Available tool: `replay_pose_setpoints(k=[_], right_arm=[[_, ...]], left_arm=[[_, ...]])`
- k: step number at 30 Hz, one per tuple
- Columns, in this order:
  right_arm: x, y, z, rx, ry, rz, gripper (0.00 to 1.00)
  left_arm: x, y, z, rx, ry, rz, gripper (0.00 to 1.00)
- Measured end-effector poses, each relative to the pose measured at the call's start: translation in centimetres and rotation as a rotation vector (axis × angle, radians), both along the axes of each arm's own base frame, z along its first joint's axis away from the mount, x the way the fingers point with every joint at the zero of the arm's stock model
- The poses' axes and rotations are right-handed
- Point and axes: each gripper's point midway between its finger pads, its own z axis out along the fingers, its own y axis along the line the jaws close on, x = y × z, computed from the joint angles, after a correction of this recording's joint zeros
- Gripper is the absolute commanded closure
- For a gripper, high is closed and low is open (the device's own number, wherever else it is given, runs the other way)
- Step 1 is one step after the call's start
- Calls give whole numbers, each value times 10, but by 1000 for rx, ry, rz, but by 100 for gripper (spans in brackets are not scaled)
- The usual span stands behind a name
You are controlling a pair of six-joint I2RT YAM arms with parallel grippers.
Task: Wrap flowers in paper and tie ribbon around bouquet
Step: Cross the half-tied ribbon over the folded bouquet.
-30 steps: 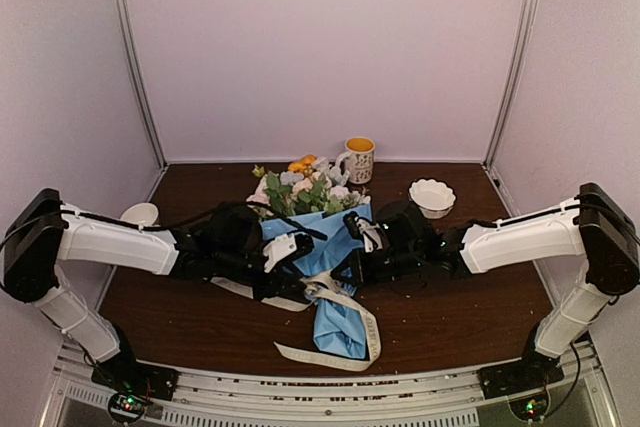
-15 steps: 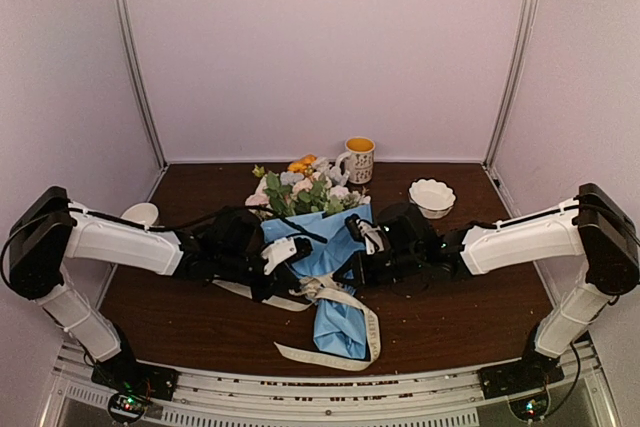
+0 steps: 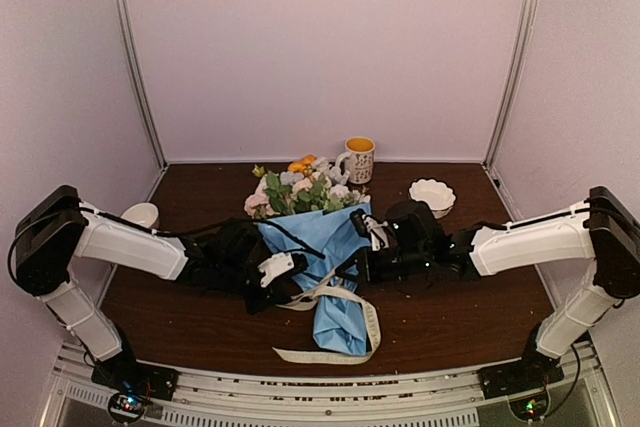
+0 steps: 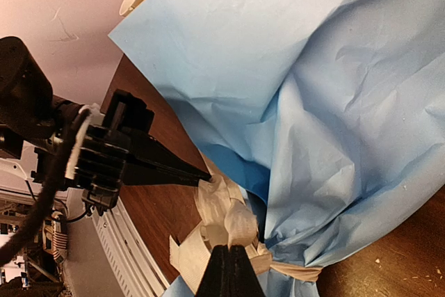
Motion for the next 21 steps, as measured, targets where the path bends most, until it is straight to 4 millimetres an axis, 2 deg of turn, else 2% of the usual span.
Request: replay_pose_setpoints(k=[5,14,17,21], right_arm=[[-3,0,3,14,-1,13,100],[-7,3,4,34,7,38,100],[-7,3,5,38,6,41,100],[-8,4,6,43,5,44,100]], left_arm=[[-2,3,-5,8,16,9,100],[-8,10,-12,4,27,25,54],[-11,16,-5,-17,3,38,38],[-9,18,14,-66,-53,50,31]])
